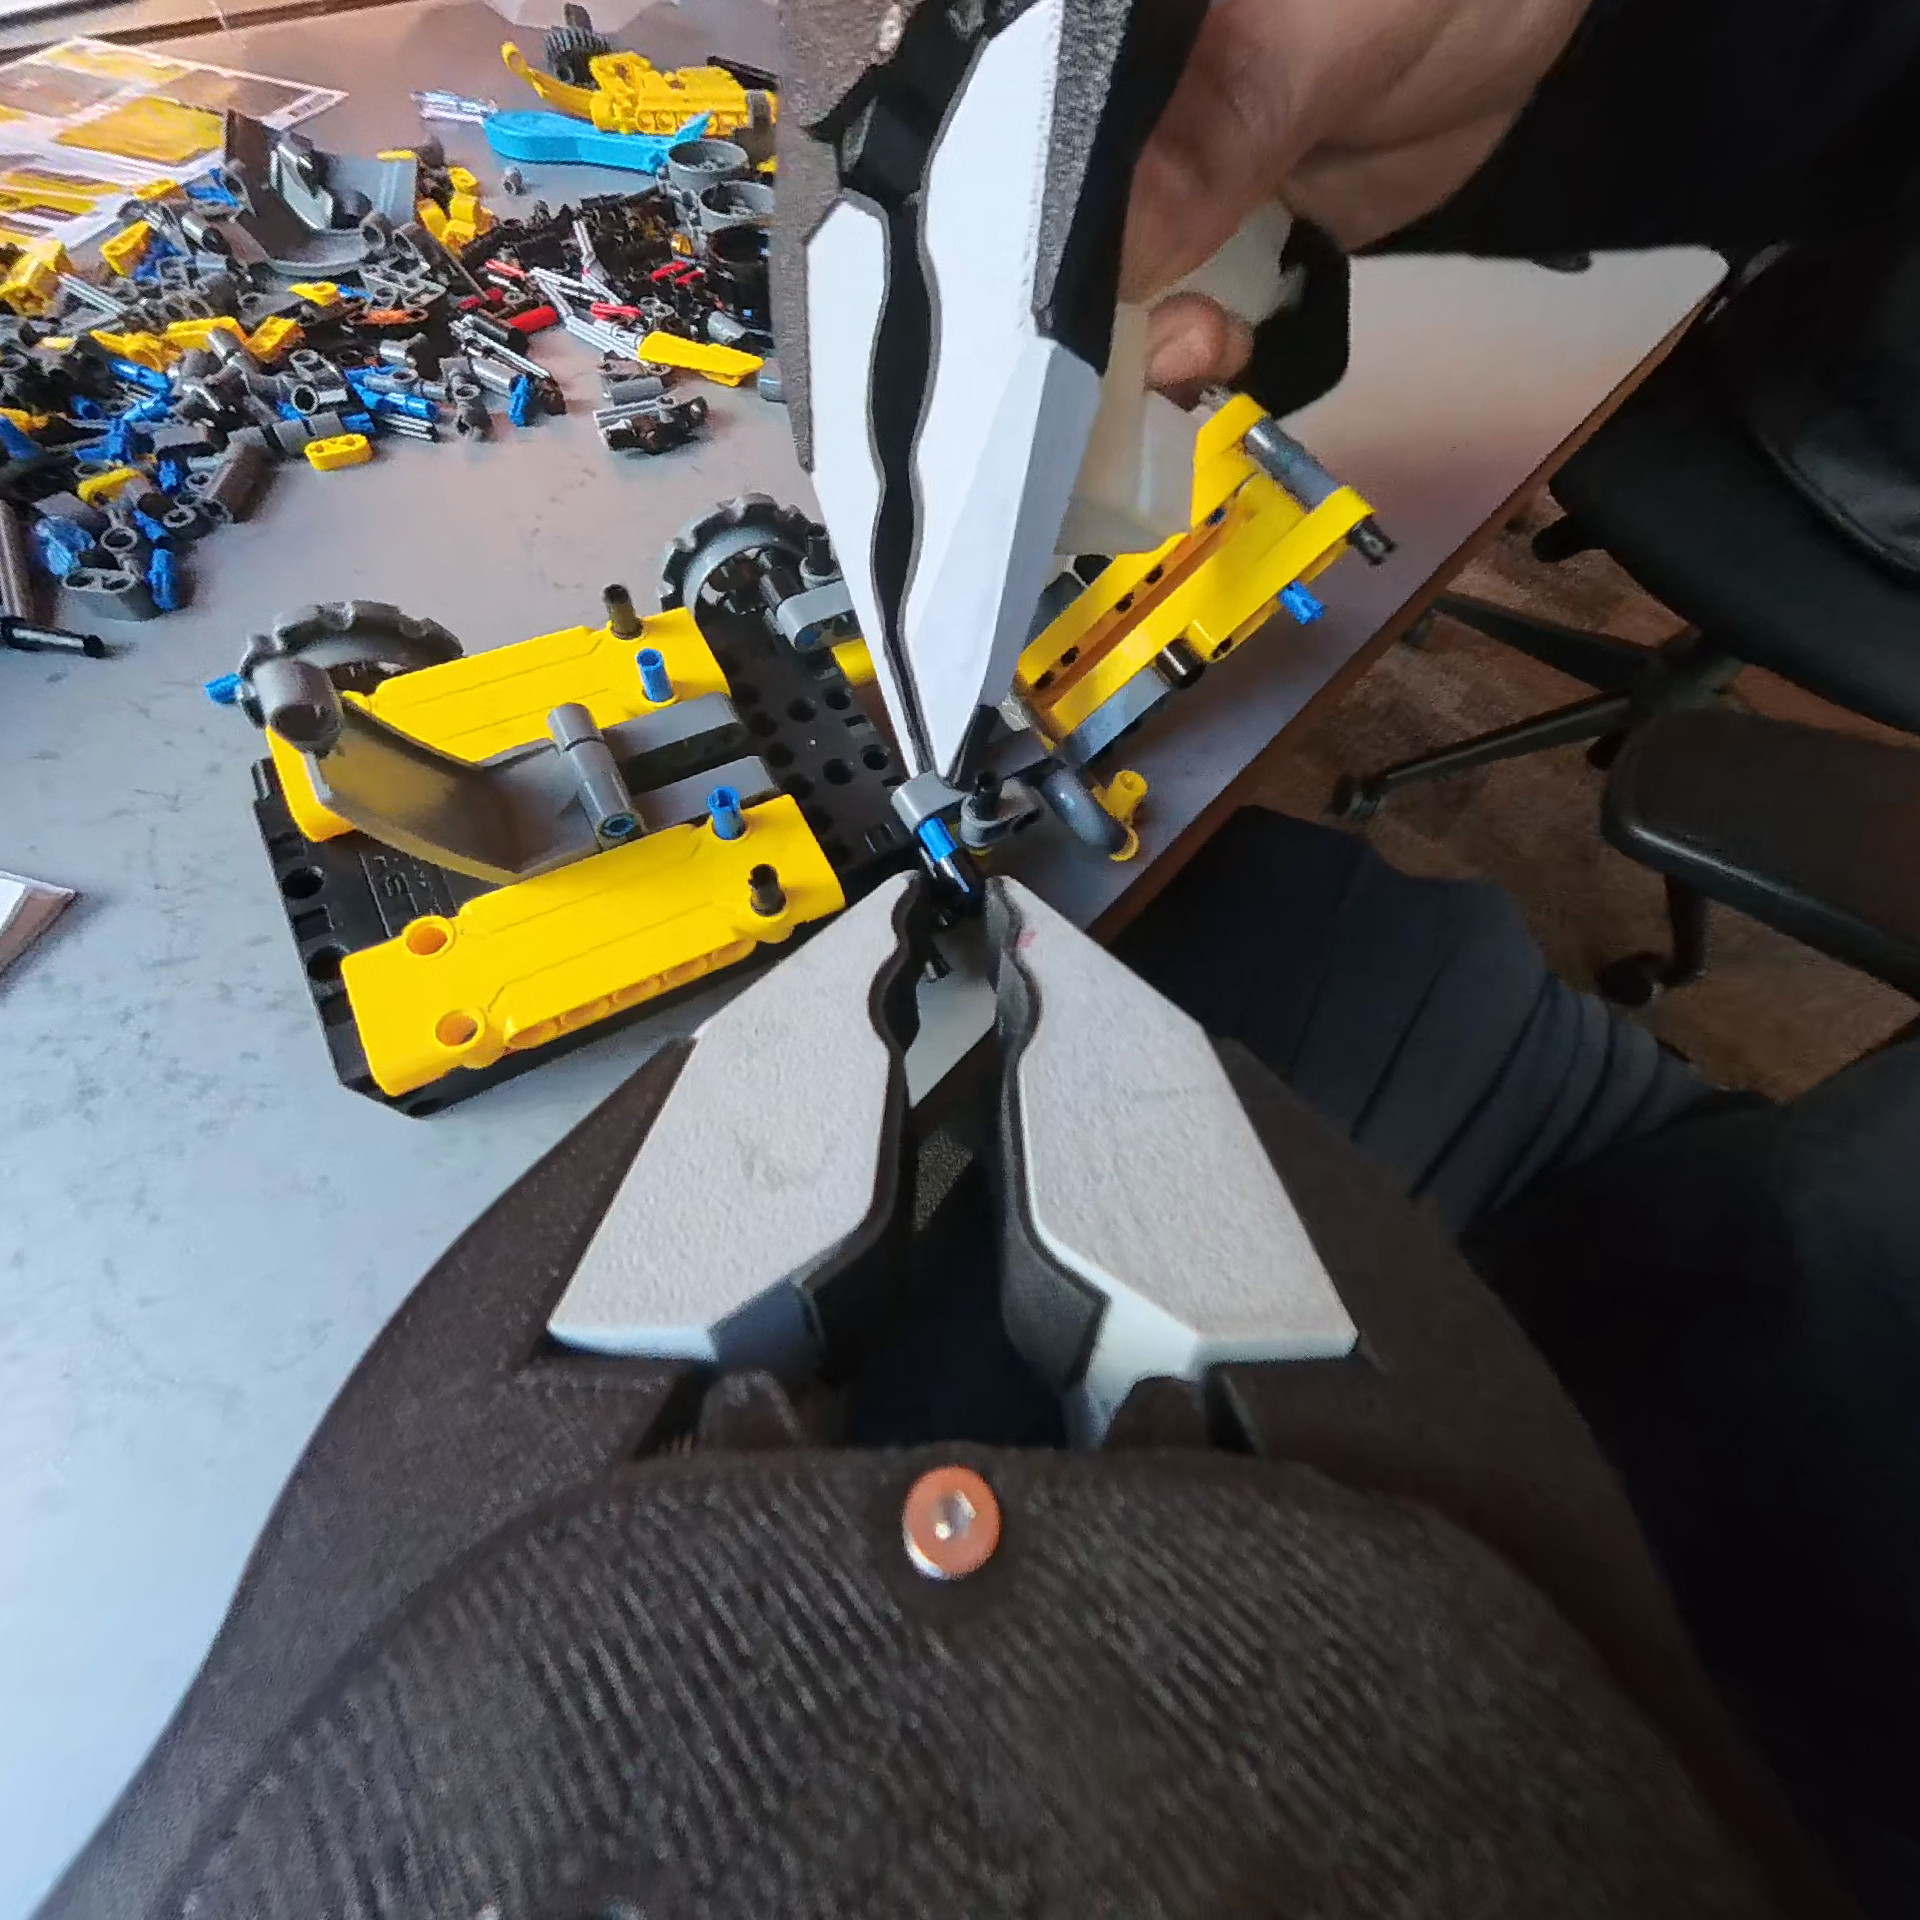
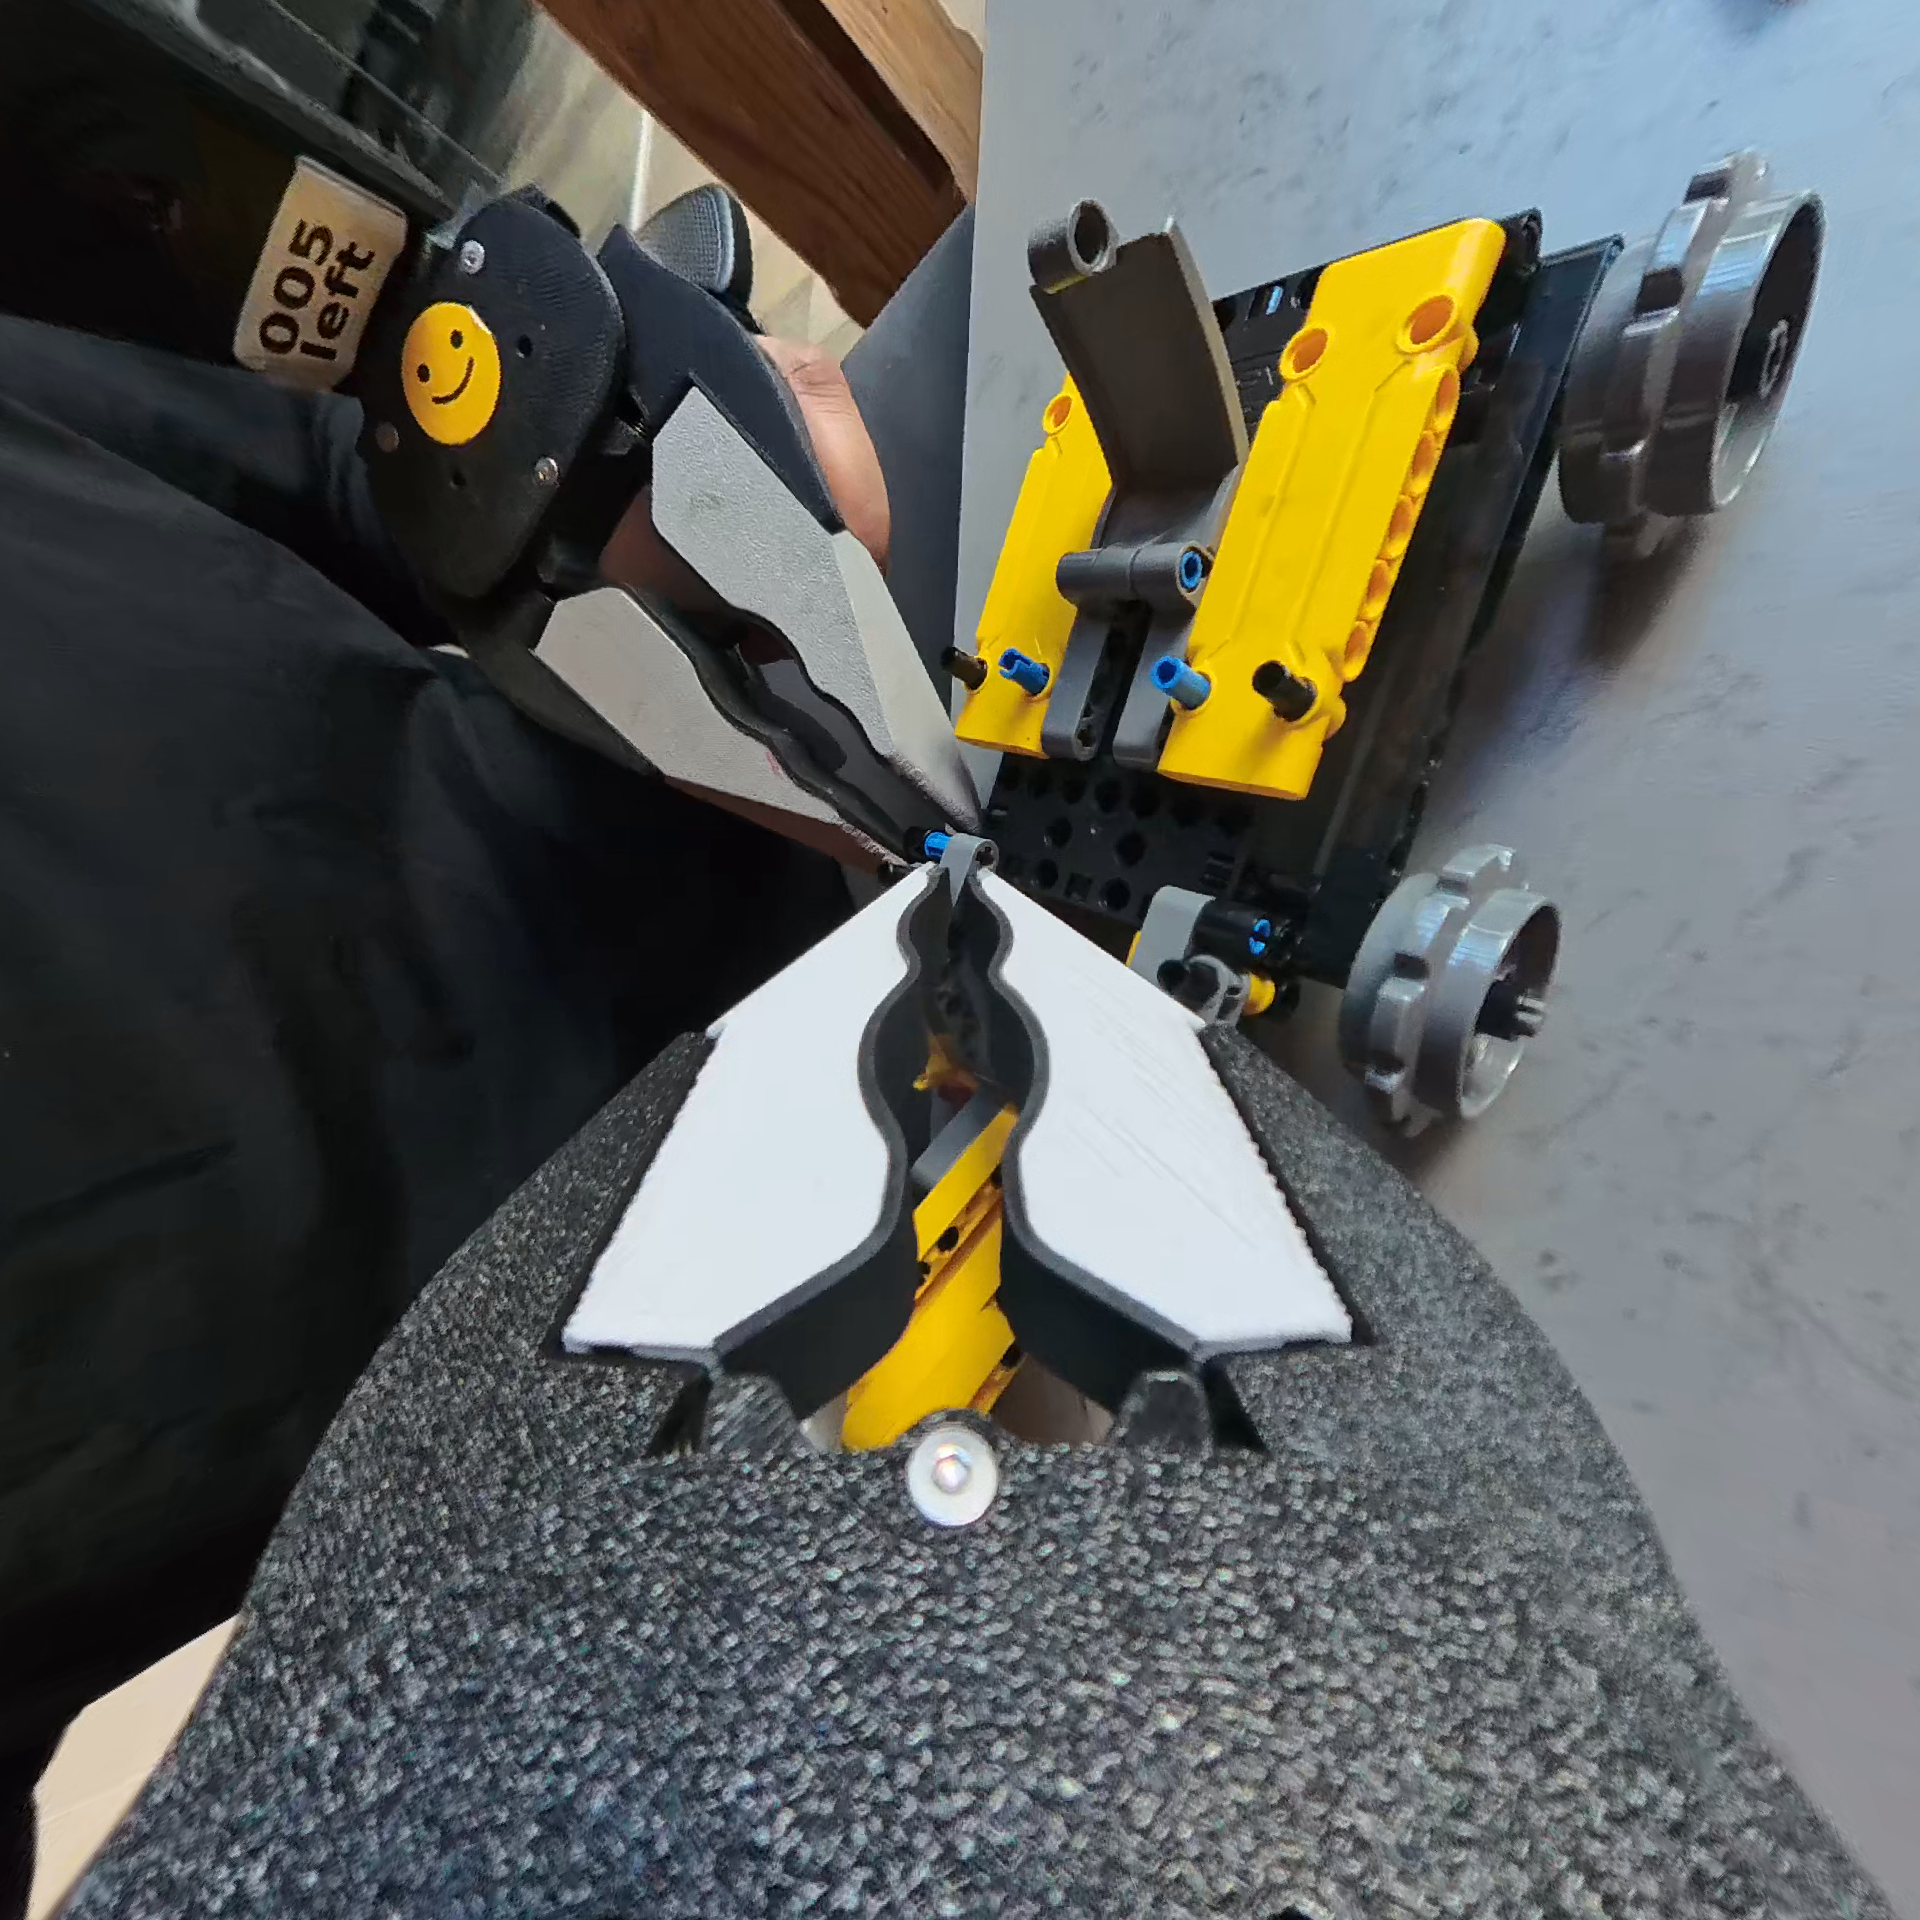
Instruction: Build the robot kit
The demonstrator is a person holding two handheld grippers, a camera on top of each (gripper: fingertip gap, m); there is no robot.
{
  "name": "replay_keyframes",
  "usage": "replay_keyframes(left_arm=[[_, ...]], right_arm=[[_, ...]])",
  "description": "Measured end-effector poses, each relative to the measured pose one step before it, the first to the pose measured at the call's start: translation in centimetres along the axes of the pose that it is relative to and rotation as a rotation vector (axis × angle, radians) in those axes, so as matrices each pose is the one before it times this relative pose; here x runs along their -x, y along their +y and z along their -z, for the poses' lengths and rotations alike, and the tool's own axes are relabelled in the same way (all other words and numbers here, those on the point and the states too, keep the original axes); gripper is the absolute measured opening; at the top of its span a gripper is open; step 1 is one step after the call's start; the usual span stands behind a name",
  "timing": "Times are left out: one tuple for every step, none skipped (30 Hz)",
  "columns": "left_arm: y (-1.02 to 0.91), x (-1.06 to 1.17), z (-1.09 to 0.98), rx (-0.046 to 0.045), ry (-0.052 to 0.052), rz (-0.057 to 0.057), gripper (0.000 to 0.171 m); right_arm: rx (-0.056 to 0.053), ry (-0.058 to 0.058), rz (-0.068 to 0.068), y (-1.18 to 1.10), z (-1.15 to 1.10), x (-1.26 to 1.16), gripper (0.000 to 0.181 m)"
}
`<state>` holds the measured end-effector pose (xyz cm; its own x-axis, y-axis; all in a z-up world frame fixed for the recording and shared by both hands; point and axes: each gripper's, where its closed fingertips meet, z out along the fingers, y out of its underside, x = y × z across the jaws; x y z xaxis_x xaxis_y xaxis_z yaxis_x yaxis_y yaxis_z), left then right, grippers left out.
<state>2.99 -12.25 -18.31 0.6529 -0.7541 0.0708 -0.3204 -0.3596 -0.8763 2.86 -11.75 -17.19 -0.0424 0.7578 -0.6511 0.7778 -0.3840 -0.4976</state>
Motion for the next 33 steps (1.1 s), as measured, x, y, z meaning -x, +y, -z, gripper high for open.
replay_keyframes(left_arm=[[-0.008,-0.016,-0.014,0.00404,0.0019,-0.0103,0.007],[-0.008,0.004,-0.011,0.00301,0.0021,-0.0095,0.007],[-0.005,-0.007,-0.010,0.00122,0.0033,-0.0034,0.007],[-0.018,0.046,-0.018,-0.00077,0.0009,-0.0081,0.007],[0.005,0.129,0.017,-0.00054,-0.0044,-0.0159,0.007],[0.010,0.153,0.043,-0.00116,-0.0038,-0.0130,0.007],[0.006,0.088,0.027,-0.00282,0.0033,-0.0008,0.006],[0.009,0.031,0.012,-0.00500,0.0075,0.0008,0.007],[-0.014,0.000,-0.006,-0.00422,0.0066,-0.0048,0.007],[0.000,-0.007,-0.001,-0.00238,0.0001,-0.0230,0.006],[0.000,-0.006,-0.014,0.00217,-0.0028,-0.0284,0.006],[0.002,0.007,-0.015,0.00775,0.0024,-0.0103,0.006],[-0.006,-0.002,0.000,0.00808,0.0081,-0.0020,0.006],[0.011,0.002,0.006,0.00628,0.0075,-0.0083,0.006],[0.007,0.027,-0.005,0.00512,0.0056,0.0011,0.006],[0.000,0.006,0.001,0.00415,0.0075,0.0052,0.006],[0.000,0.004,-0.001,0.00561,0.0039,0.0070,0.006],[0.001,0.012,-0.011,0.00420,-0.0010,0.0061,0.006],[-0.001,0.009,0.001,0.00214,-0.0006,0.0006,0.006],[0.005,0.002,-0.005,0.00188,0.0030,0.0016,0.006],[0.022,-0.007,0.023,0.00557,0.0112,0.0023,0.006],[0.022,-0.017,0.018,0.00817,0.0224,0.0224,0.006],[0.014,-0.013,0.039,0.00939,0.0295,0.0342,0.006],[0.013,-0.017,0.020,0.00957,0.0290,0.0283,0.007],[0.001,0.002,0.015,0.00893,0.0189,0.0156,0.007],[-0.007,0.001,-0.023,0.00464,0.0027,-0.0054,0.007],[-0.007,-0.010,-0.028,0.00526,-0.0069,-0.0166,0.006],[0.004,-0.007,-0.020,0.00752,-0.0052,-0.0085,0.006],[0.004,-0.010,-0.015,0.00428,0.0034,-0.0034,0.006],[0.010,-0.011,0.012,0.00117,0.0116,0.0001,0.006],[0.044,-0.018,0.021,0.00196,0.0110,-0.0061,0.007],[0.043,-0.017,0.020,0.00337,0.0055,-0.0073,0.007],[0.040,0.007,0.045,0.00235,0.0000,-0.0138,0.007]], right_arm=[[0.0138,-0.0022,-0.0034,0.017,-0.001,0.008,0.002],[0.0149,-0.0010,0.0086,0.025,-0.005,-0.008,0.003],[0.0168,-0.0017,0.0146,0.006,0.000,-0.005,0.002],[0.0193,-0.0029,0.0122,0.005,0.003,-0.012,0.003],[0.0191,-0.0026,0.0043,-0.034,0.010,-0.038,0.003],[0.0104,0.0004,-0.0017,-0.089,0.002,-0.082,0.003],[-0.0032,0.0002,-0.0068,-0.120,0.000,-0.078,0.003],[-0.0119,-0.0030,-0.0080,-0.111,-0.019,-0.063,0.002],[-0.0123,-0.0044,-0.0061,-0.068,-0.010,-0.029,0.002],[-0.0079,-0.0034,-0.0018,-0.035,0.000,-0.012,0.002],[-0.0031,-0.0019,0.0052,-0.003,-0.010,-0.006,0.002],[0.0029,0.0010,0.0144,0.011,-0.007,0.010,0.002],[0.0116,0.0043,0.0245,0.030,-0.012,0.003,0.002],[0.0188,0.0034,0.0273,0.026,0.004,0.000,0.002],[0.0213,-0.0004,0.0239,0.013,-0.008,0.009,0.003],[0.0203,-0.0035,0.0166,0.004,-0.001,-0.003,0.002],[0.0171,-0.0030,0.0121,0.000,-0.005,-0.009,0.002],[0.0130,-0.0005,0.0115,0.007,0.005,-0.008,0.002],[0.0103,0.0006,0.0101,-0.005,-0.004,-0.002,0.002],[0.0092,0.0011,0.0126,-0.008,0.001,-0.011,0.002],[0.0097,0.0021,0.0172,-0.002,0.000,0.000,0.002],[0.0130,0.0045,0.0228,0.004,-0.009,0.004,0.002],[0.0176,0.0067,0.0259,-0.003,-0.021,0.020,0.003],[0.0194,0.0061,0.0241,-0.013,-0.027,0.007,0.002],[0.0173,0.0053,0.0240,-0.023,-0.034,-0.001,0.002],[0.0142,0.0040,0.0218,-0.022,-0.021,0.000,0.002],[0.0094,-0.0020,0.0122,0.011,-0.007,-0.014,0.001],[0.0024,-0.0089,0.0025,-0.013,0.009,-0.011,0.001],[-0.0027,-0.0098,0.0019,-0.015,-0.006,-0.014,0.000],[-0.0028,-0.0054,0.0060,-0.019,-0.012,0.002,0.000],[-0.0010,-0.0018,0.0042,-0.039,-0.012,-0.021,0.000],[-0.0034,-0.0034,-0.0056,-0.031,-0.020,-0.021,0.000],[-0.0078,-0.0035,-0.0195,-0.015,-0.001,-0.009,0.000]])
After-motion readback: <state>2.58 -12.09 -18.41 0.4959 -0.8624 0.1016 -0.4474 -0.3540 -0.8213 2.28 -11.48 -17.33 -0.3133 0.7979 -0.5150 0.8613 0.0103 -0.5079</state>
